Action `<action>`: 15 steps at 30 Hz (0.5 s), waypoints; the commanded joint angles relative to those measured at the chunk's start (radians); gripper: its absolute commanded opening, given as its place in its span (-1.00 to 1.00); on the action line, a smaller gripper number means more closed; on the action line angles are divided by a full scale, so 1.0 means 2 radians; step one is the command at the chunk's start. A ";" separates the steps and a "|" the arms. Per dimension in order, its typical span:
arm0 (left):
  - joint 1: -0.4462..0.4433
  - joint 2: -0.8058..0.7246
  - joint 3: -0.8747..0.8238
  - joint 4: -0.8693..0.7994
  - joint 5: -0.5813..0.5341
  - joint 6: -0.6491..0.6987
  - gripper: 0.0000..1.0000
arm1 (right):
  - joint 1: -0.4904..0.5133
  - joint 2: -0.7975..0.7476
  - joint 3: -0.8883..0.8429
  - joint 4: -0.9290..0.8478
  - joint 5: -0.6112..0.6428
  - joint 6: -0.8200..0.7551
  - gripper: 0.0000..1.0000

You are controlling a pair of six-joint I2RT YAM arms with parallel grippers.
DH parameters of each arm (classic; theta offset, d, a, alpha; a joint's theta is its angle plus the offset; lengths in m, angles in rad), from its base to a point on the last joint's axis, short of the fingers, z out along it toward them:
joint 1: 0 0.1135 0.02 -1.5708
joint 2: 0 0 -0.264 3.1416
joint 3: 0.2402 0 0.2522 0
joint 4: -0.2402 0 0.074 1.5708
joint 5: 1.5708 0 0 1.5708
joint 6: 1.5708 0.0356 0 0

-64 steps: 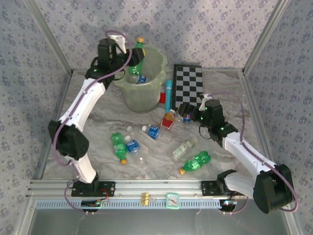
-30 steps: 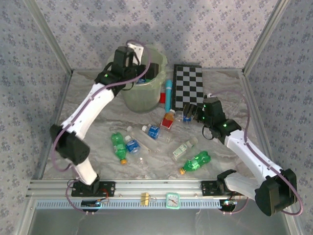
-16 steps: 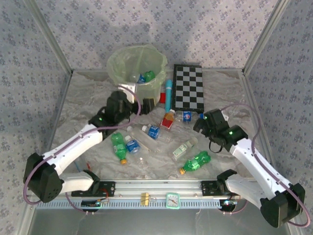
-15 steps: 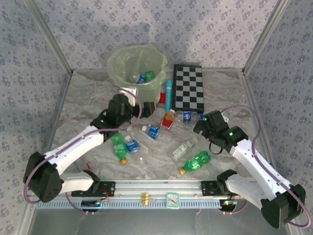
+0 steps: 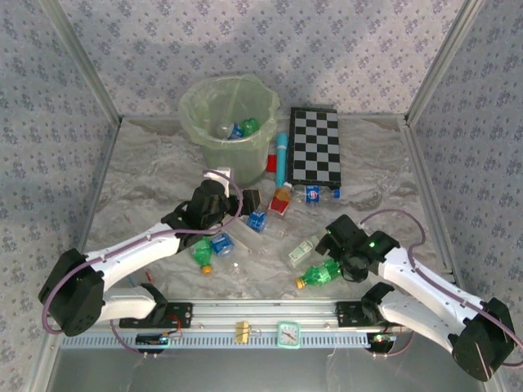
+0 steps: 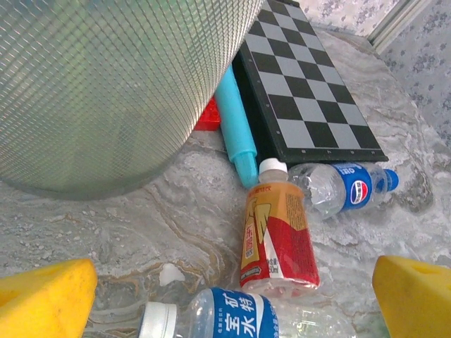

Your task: Put the plastic bottles in the bin

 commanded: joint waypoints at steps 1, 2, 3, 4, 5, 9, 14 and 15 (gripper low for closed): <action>-0.002 0.006 0.011 0.027 -0.018 -0.005 1.00 | 0.005 0.003 -0.021 0.022 -0.007 0.052 0.91; -0.002 0.005 0.011 0.028 -0.021 -0.005 1.00 | 0.006 0.005 -0.025 0.027 -0.008 0.055 0.88; -0.003 0.005 0.011 0.026 -0.022 -0.006 1.00 | 0.007 0.008 -0.028 0.032 -0.008 0.057 0.85; -0.002 0.005 0.010 0.024 -0.024 -0.007 1.00 | 0.007 0.011 -0.030 0.037 -0.007 0.058 0.83; -0.002 0.004 0.009 0.022 -0.025 -0.008 1.00 | 0.008 0.013 -0.032 0.041 -0.005 0.059 0.82; -0.002 0.004 0.008 0.007 -0.030 -0.012 1.00 | 0.010 0.018 -0.043 0.062 0.008 0.065 0.74; -0.002 0.005 0.009 -0.002 -0.035 -0.013 1.00 | 0.012 0.031 -0.059 0.094 0.011 0.076 0.60; -0.003 0.006 0.010 -0.002 -0.037 -0.013 1.00 | 0.013 0.035 -0.062 0.097 0.012 0.078 0.58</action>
